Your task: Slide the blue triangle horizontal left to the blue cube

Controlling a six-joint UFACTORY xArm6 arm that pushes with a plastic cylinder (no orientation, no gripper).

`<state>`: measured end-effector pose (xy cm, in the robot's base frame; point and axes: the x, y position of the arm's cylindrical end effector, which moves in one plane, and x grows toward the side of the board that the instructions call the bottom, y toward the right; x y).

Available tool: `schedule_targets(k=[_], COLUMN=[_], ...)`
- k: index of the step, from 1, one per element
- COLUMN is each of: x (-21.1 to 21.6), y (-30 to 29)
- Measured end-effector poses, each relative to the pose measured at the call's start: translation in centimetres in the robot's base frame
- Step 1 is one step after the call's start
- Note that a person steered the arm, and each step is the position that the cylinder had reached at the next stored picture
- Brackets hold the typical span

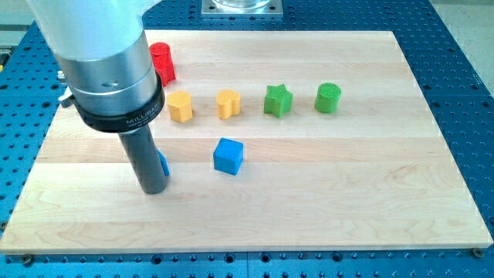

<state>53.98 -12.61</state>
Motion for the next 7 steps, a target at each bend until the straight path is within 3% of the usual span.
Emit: schedule_targets(k=[3,4,5,7], x=[0.1,-1.0,-10.5,-29.0], y=[-0.4,-11.1,-16.0,-8.8])
